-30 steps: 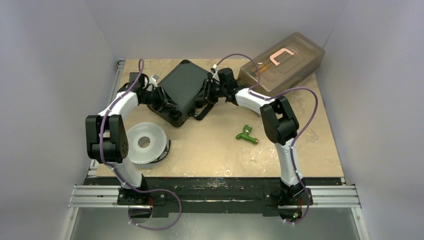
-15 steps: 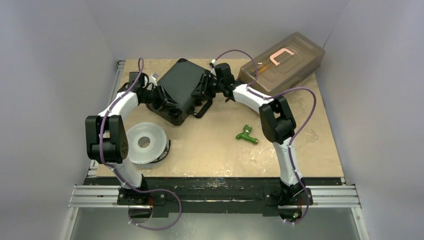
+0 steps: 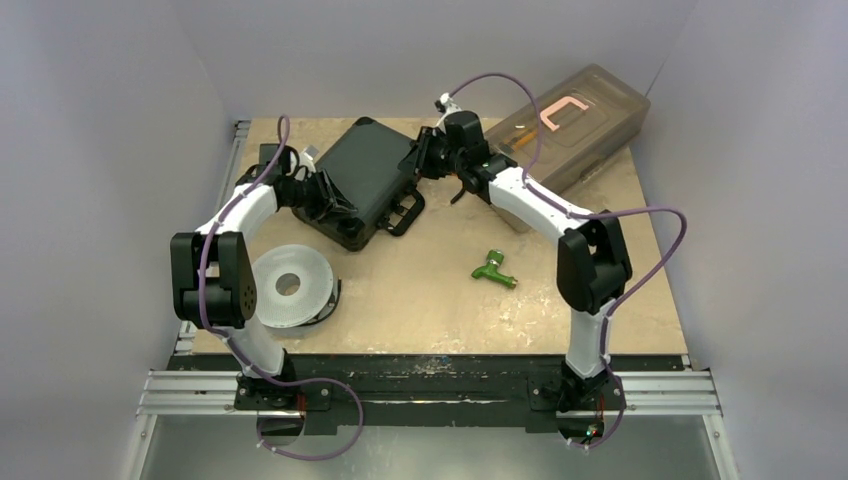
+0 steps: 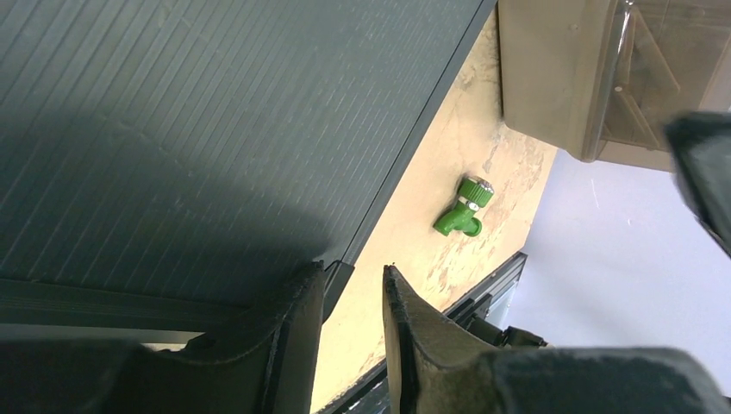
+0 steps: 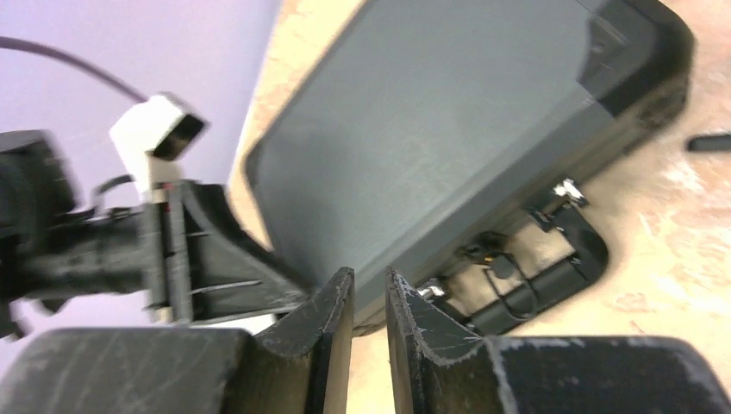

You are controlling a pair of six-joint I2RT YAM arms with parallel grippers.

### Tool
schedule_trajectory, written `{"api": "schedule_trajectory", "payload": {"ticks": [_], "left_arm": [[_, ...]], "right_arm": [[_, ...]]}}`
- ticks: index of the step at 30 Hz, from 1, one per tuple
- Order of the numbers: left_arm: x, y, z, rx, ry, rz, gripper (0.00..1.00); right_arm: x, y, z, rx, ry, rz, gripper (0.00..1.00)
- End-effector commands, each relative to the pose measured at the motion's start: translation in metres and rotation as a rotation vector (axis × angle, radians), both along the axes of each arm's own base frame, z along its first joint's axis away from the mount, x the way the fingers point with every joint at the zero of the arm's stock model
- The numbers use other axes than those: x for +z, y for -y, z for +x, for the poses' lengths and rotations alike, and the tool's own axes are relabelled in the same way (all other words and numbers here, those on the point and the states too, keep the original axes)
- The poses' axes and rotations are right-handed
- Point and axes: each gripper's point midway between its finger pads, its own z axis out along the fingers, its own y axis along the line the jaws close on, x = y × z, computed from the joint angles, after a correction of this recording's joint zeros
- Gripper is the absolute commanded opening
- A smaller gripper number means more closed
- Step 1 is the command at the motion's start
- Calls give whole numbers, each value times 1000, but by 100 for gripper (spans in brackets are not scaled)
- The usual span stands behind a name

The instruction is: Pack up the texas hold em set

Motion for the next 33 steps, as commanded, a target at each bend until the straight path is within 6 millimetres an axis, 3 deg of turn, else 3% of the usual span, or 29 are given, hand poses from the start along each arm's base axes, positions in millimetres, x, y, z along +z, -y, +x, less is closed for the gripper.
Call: {"api": "schedule_trajectory", "payload": {"ticks": [1, 3, 6, 8, 10, 13, 21, 29, 33], "left_arm": [[-32, -17, -23, 2, -103, 176, 33], [-23, -6, -18, -18, -74, 184, 37], [-1, 14, -4, -38, -27, 145, 40], [8, 22, 10, -32, -18, 117, 41], [10, 27, 27, -29, -23, 86, 40], [-2, 31, 35, -41, -79, 81, 37], [-41, 28, 5, -31, -198, 81, 33], [-48, 26, -5, -40, -191, 78, 32], [-47, 27, -6, -56, -181, 78, 31]], "right_arm": [[-59, 18, 5, -92, -88, -131, 20], [-75, 24, 2, -118, -126, -152, 20], [-94, 22, -5, -107, -167, -142, 37], [-104, 17, -8, -91, -193, -105, 42], [-113, 10, -9, -79, -230, -73, 42], [-132, 3, -13, -76, -296, -30, 46], [-151, 0, -13, -103, -346, 24, 46], [-159, -2, -4, -116, -368, 50, 38], [-158, 10, -3, -157, -343, 2, 39]]}}
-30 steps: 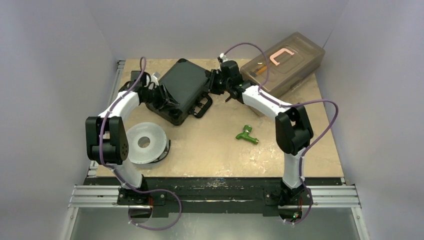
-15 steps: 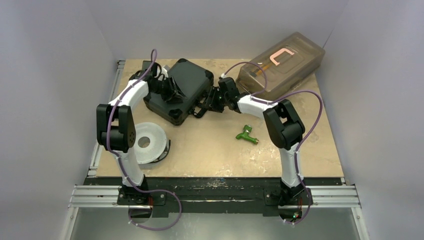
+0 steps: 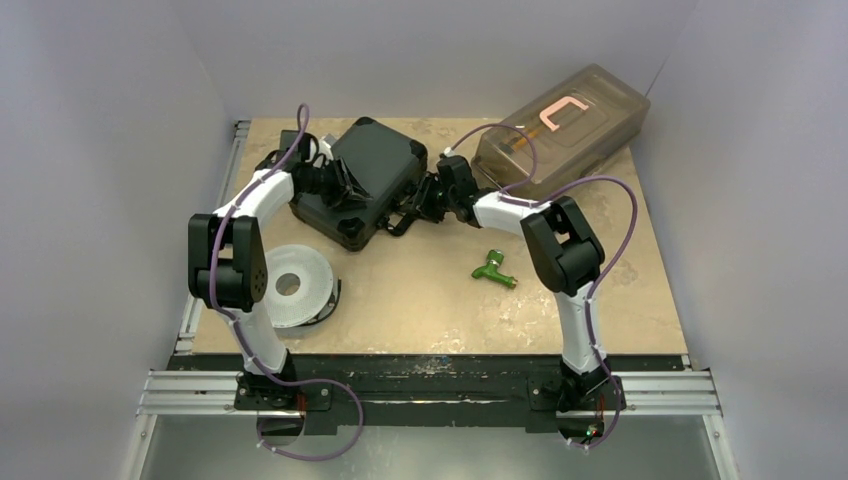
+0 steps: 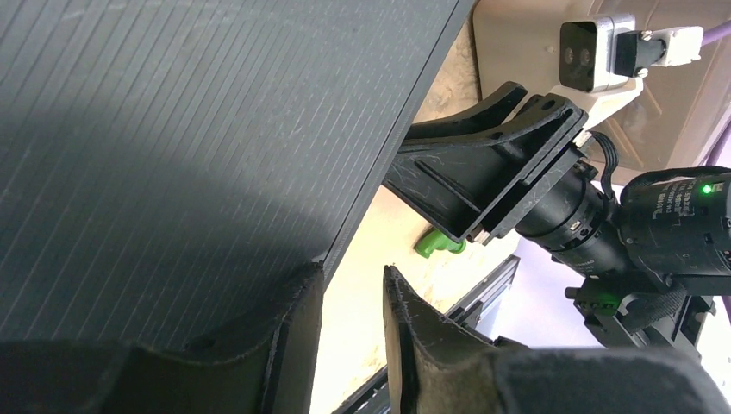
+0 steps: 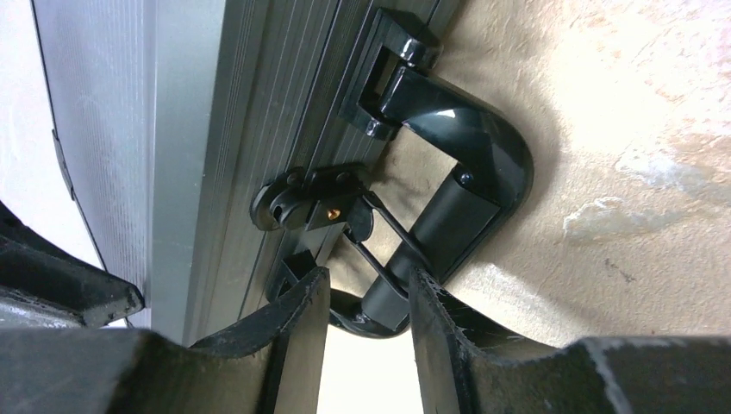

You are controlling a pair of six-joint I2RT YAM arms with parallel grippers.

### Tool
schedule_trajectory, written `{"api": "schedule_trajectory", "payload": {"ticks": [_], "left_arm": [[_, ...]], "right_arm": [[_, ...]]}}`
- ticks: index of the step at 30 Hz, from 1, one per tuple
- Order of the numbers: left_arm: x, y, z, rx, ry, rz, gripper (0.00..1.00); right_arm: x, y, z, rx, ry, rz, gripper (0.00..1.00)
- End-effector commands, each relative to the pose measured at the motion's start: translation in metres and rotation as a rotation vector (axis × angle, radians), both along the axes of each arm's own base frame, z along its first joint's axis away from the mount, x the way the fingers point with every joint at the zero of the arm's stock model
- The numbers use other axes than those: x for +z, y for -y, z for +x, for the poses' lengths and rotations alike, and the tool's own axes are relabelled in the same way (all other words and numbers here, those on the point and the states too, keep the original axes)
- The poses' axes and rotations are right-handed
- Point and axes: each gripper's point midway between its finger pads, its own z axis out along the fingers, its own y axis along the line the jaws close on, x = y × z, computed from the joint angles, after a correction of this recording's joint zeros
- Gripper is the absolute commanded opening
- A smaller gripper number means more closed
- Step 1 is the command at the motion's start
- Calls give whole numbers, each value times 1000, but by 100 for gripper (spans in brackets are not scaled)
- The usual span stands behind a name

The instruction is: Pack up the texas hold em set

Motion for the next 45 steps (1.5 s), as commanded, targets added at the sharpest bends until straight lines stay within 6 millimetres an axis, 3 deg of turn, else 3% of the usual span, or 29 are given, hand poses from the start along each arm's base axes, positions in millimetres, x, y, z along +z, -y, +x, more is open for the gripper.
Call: {"api": "schedule_trajectory", "payload": {"ticks": [1, 10, 14, 24, 33, 38, 45], "left_arm": [[-46, -8, -36, -19, -168, 94, 31], [-42, -10, -33, -24, -149, 107, 31], [-41, -9, -33, -26, -147, 105, 31], [-40, -9, -33, -26, -142, 102, 30], [-39, -8, -32, -27, -143, 93, 31], [-38, -7, -32, -29, -139, 91, 30], [-36, -6, -32, -30, -132, 88, 30]], "right_arm": [[10, 10, 6, -32, 31, -36, 40], [10, 23, 1, -43, 46, -92, 40], [16, 30, -2, -47, 69, -112, 46], [4, 14, 6, -18, 49, -58, 35], [0, 3, 10, -10, 27, -7, 33], [12, 0, 11, -10, 33, 16, 19], [42, 0, 12, -13, 65, 36, 9]]}}
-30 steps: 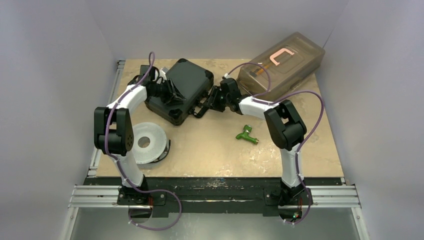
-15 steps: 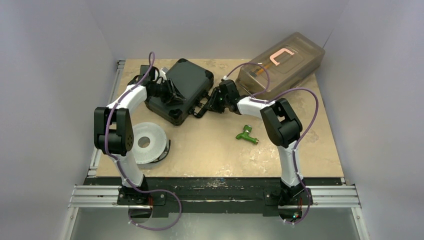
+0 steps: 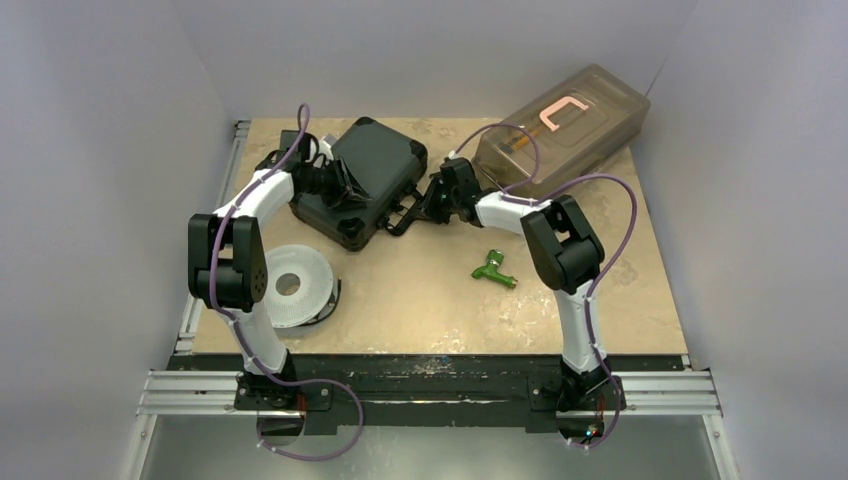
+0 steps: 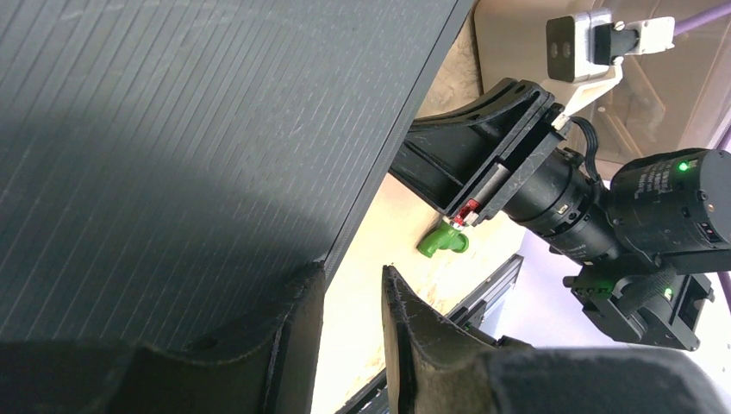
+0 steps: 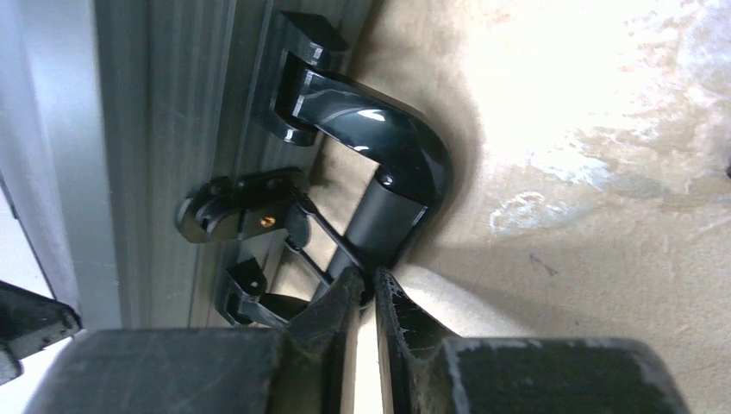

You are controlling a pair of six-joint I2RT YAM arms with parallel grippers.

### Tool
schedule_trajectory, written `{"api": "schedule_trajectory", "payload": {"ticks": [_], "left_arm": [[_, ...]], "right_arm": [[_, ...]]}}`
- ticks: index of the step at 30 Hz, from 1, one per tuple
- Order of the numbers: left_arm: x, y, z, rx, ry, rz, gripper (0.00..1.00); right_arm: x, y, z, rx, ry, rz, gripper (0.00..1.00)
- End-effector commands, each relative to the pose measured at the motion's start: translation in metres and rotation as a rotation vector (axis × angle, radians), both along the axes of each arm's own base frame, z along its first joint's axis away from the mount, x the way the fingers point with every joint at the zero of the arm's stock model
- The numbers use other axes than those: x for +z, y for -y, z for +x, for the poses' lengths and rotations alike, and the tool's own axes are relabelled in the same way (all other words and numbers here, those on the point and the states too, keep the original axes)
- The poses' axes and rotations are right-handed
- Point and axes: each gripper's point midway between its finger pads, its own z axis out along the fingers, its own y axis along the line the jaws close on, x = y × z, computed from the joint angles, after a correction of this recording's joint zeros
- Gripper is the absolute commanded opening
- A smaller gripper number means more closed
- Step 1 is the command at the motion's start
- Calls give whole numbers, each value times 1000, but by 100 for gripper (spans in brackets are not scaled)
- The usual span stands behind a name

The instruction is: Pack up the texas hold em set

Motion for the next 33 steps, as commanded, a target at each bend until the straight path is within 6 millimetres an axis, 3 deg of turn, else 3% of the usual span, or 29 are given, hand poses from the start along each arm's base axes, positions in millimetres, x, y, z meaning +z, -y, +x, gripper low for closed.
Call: {"api": "schedule_trajectory", "payload": {"ticks": [1, 5, 32, 33], "left_arm": [[-36, -5, -32, -23, -140, 84, 30], [-35, -4, -32, -24, -139, 81, 31], [-33, 0, -33, -24, -146, 61, 30], [-33, 0, -34, -23, -146, 61, 30]], "right_arm": [[67, -15, 14, 2, 110, 96, 8], [77, -19, 19, 0, 127, 114, 0], [131, -68, 45, 37, 140, 424, 0], [132, -68, 46, 35, 141, 433, 4]]}}
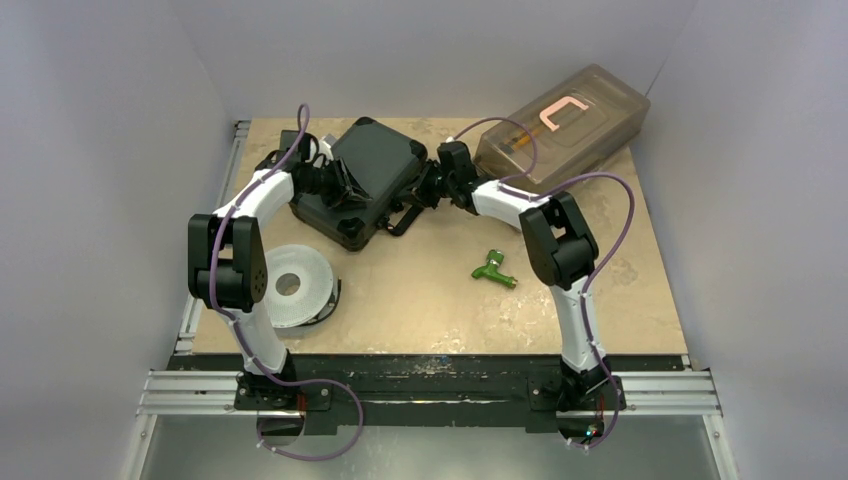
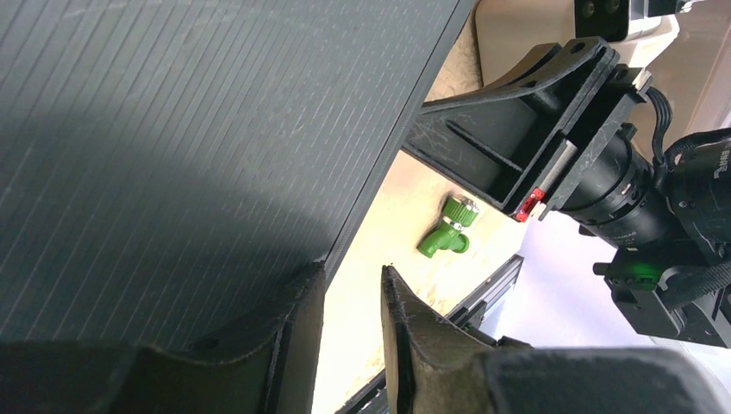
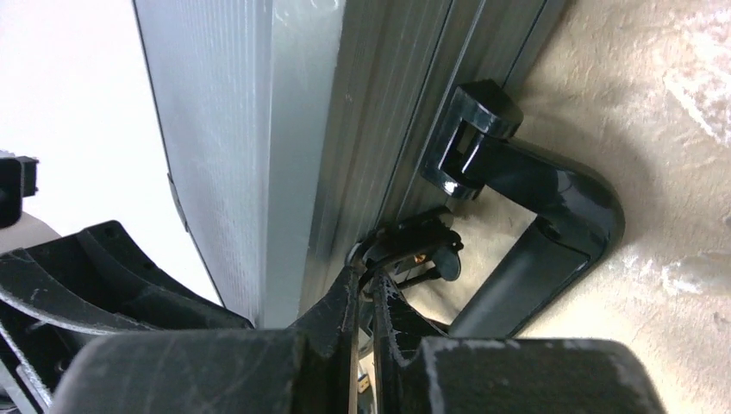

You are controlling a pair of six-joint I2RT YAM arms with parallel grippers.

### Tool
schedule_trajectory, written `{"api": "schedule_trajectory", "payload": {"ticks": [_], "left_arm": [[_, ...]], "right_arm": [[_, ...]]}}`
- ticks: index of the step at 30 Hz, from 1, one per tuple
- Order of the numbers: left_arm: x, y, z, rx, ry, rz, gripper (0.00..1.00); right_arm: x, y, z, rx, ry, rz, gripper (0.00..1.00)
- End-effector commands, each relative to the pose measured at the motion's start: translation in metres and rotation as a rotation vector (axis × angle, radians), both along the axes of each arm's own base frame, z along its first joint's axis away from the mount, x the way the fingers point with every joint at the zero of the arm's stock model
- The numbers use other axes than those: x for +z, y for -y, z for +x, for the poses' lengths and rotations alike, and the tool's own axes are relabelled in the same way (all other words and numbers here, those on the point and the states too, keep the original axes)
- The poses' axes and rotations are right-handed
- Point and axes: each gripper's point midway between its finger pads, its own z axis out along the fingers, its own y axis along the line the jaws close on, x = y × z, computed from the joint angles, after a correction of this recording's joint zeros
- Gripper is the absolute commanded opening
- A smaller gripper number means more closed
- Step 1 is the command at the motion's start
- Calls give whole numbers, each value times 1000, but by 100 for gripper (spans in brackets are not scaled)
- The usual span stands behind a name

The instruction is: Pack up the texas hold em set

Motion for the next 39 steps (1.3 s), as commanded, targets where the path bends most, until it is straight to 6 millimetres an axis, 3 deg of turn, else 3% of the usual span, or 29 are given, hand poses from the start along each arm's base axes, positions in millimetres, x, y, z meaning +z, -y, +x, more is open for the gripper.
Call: {"api": "schedule_trajectory", "payload": {"ticks": [1, 8, 14, 19, 24, 32, 39], "left_arm": [[-34, 0, -34, -25, -146, 62, 30], [-33, 1, -34, -28, -142, 58, 29], [-32, 1, -33, -28, -138, 56, 29], [-32, 1, -33, -28, -140, 56, 29], [-33, 0, -34, -28, -138, 63, 29], [-33, 0, -33, -28, -139, 61, 29], [-34, 0, -33, -26, -143, 65, 29]], "right_arm": [[79, -32, 24, 30, 204, 209, 6], [75, -33, 27, 20, 199, 214, 17], [65, -21, 21, 17, 200, 97, 18], [56, -19, 15, 46, 193, 64, 17], [50, -18, 21, 38, 186, -4, 6], [60, -7, 19, 40, 225, -94, 9], [79, 3, 14, 53, 289, -139, 21]]}}
